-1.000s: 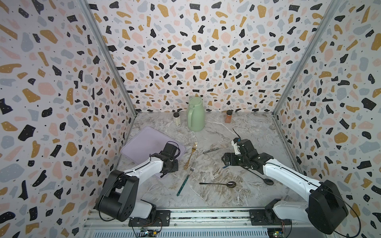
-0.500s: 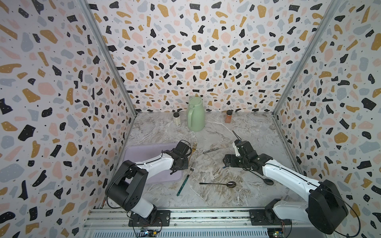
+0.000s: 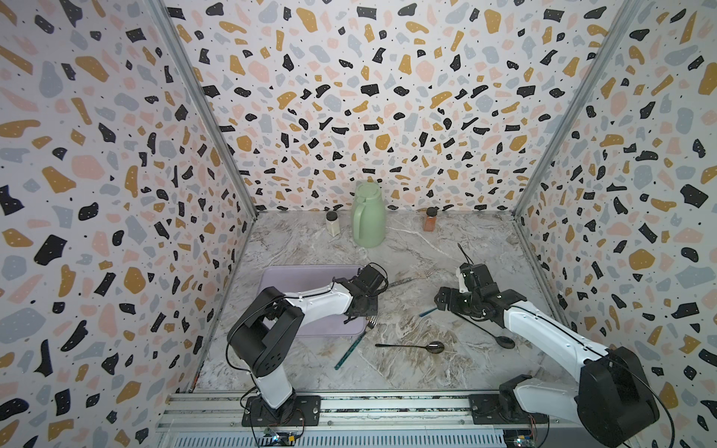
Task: Set the spoon and fork side by side
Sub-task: Move the tray to the center of the board.
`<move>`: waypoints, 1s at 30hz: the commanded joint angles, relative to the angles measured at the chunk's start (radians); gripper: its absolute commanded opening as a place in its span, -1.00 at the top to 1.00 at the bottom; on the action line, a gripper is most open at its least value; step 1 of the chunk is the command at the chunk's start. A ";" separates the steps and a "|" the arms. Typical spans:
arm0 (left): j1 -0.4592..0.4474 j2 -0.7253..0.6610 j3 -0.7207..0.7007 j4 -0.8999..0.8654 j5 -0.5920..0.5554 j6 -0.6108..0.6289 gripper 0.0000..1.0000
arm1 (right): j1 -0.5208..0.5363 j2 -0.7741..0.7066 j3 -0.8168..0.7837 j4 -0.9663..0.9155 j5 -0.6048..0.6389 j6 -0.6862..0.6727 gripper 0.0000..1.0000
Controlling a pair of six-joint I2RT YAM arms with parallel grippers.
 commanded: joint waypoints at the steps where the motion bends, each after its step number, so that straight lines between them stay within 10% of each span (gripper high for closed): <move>1: -0.045 0.058 0.050 0.027 0.033 -0.029 0.87 | -0.047 -0.025 -0.016 -0.031 -0.050 0.003 -0.92; 30: -0.245 0.438 0.504 0.149 0.074 -0.300 0.87 | -0.198 -0.060 -0.007 -0.105 -0.012 -0.020 -0.59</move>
